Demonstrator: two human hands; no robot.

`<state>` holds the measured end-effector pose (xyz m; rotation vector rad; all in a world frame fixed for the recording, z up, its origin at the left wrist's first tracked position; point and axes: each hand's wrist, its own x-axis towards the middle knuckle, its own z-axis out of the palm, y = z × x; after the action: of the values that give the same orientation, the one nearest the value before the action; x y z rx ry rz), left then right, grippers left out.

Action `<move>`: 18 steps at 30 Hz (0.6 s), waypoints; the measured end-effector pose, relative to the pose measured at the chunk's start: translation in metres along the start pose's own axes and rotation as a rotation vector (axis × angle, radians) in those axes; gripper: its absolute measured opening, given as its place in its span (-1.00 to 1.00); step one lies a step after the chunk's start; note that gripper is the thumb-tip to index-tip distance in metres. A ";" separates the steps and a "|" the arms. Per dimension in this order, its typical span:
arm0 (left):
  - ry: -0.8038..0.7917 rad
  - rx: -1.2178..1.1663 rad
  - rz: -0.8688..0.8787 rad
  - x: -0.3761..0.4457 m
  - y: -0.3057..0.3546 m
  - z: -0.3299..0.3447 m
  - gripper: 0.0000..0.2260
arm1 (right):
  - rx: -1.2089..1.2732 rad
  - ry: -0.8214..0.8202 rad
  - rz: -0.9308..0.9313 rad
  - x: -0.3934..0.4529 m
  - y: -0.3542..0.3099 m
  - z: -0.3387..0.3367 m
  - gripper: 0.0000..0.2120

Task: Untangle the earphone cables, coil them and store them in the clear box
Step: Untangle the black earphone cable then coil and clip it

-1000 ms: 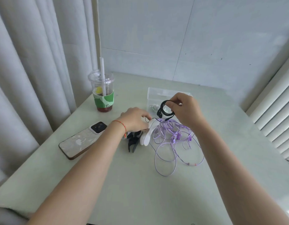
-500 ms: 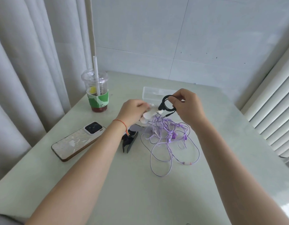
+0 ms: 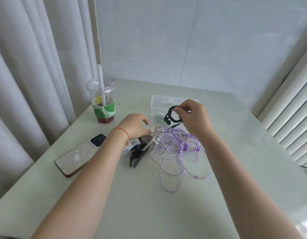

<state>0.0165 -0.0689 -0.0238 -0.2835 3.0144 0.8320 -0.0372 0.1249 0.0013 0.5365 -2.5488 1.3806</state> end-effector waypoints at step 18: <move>-0.025 0.056 -0.011 -0.011 -0.006 -0.017 -0.75 | 0.000 -0.027 -0.008 -0.004 -0.007 0.016 -0.87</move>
<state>0.0294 -0.0802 -0.0118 -0.2858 3.0041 0.7439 -0.0310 0.1093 -0.0035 0.5688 -2.5647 1.3796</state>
